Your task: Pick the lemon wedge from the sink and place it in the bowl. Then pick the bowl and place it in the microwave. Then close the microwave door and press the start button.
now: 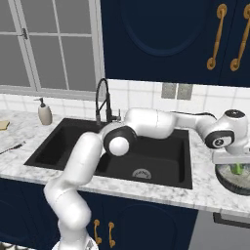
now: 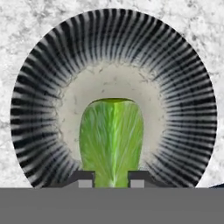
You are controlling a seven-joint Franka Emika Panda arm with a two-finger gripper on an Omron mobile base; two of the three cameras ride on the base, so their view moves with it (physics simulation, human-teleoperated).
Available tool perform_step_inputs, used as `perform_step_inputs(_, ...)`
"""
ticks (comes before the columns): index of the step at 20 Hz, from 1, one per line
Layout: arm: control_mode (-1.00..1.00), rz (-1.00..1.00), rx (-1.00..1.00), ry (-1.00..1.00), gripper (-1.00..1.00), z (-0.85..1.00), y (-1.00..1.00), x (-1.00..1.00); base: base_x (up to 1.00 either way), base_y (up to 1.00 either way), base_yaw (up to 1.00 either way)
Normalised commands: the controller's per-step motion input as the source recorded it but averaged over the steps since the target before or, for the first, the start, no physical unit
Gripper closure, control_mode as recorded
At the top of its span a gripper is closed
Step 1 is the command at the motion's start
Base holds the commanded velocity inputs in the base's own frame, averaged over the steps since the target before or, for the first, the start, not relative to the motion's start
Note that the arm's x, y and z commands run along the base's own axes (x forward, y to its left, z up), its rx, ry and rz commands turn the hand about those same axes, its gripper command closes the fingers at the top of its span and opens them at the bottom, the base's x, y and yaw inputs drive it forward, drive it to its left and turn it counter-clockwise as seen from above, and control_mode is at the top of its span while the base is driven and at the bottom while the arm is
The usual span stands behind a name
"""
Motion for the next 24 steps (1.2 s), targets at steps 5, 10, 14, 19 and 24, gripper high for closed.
perform_step_inputs(5, -1.0, 0.06, 0.0, 0.0, -1.0, -0.42, -0.03, 0.27, 0.0, 0.0, 0.0)
perform_step_inputs(10, -1.0, 0.12, 0.0, 0.0, -1.0, -0.12, 0.21, 0.11, 0.0, 0.0, 0.0)
perform_step_inputs(14, -1.0, 0.15, -0.1, 0.14, -1.0, -0.03, 1.0, 0.04, 0.0, 0.0, 0.0)
perform_step_inputs(19, -1.0, 0.04, -0.15, 0.29, -1.0, -0.73, 0.73, 0.0, 0.0, 0.0, 0.0)
perform_step_inputs(24, -1.0, 0.05, -0.17, 0.31, -1.0, -0.94, 0.12, 0.32, 0.0, 0.0, 0.0)
